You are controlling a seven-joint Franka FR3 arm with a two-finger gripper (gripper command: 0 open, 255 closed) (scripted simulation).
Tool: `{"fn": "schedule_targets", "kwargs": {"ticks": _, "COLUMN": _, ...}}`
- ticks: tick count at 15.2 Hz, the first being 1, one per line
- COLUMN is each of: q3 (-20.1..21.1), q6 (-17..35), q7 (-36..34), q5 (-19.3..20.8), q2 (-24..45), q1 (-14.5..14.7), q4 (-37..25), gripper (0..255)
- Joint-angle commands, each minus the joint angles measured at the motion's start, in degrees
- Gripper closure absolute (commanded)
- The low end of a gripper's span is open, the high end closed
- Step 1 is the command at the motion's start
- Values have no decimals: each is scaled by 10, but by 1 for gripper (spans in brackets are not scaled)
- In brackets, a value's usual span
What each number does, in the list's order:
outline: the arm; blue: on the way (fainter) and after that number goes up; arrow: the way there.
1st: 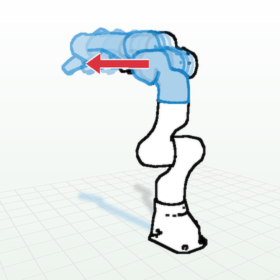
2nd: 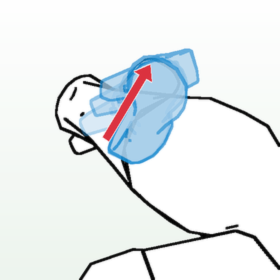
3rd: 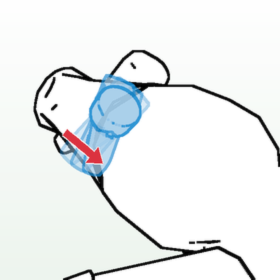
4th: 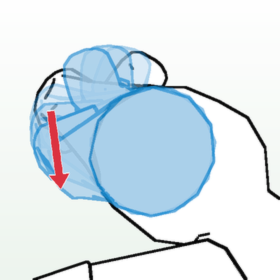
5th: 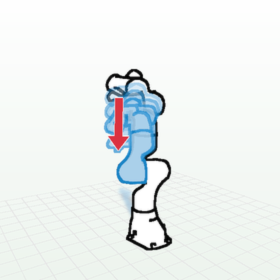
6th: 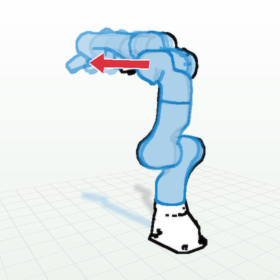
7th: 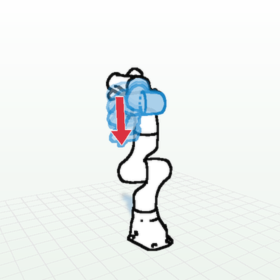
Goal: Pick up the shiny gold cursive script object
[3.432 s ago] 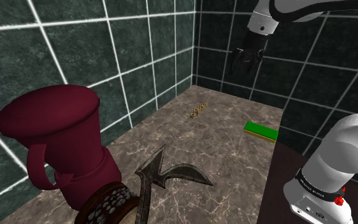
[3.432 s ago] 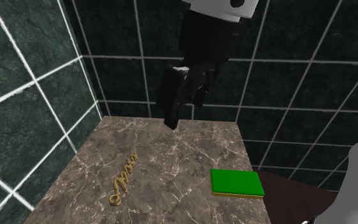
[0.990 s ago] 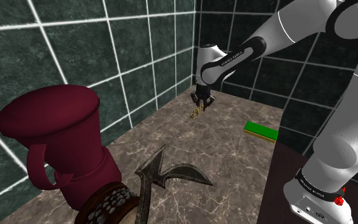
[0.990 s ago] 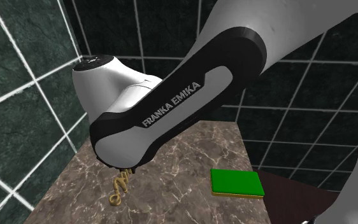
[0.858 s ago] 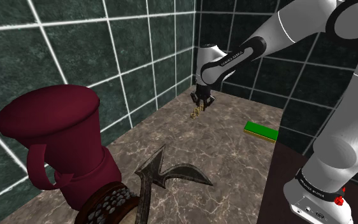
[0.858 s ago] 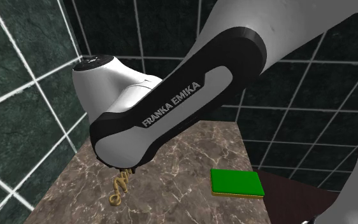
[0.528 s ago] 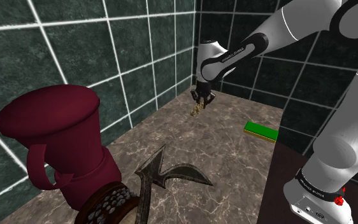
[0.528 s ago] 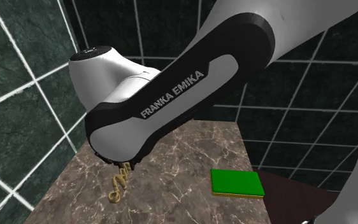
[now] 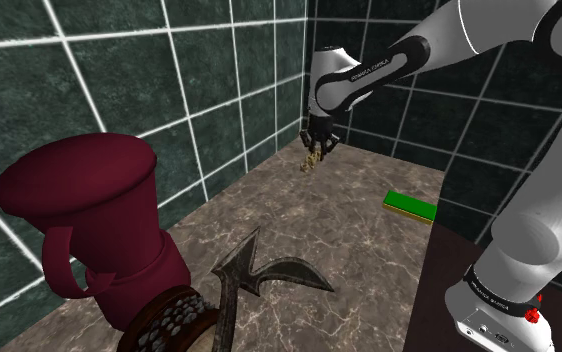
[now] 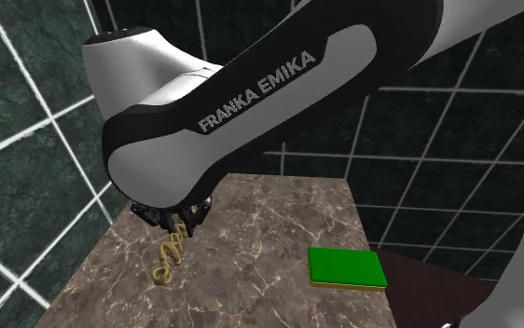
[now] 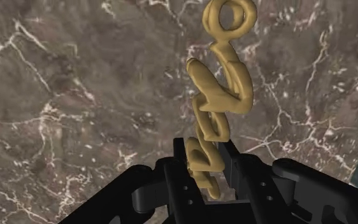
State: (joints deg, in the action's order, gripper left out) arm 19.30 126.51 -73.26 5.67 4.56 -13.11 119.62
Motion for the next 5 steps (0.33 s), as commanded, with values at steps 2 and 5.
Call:
{"fn": "schedule_targets", "kwargs": {"ticks": 2, "q3": 0, "q6": -21, "q7": 5, "q5": -6, "q2": -11, "q1": -1, "q4": -11, "gripper": 255}}
{"fn": "schedule_targets", "kwargs": {"ticks": 5, "q3": 1, "q6": -29, "q7": 7, "q5": -8, "q2": -15, "q1": -1, "q4": -16, "gripper": 255}}
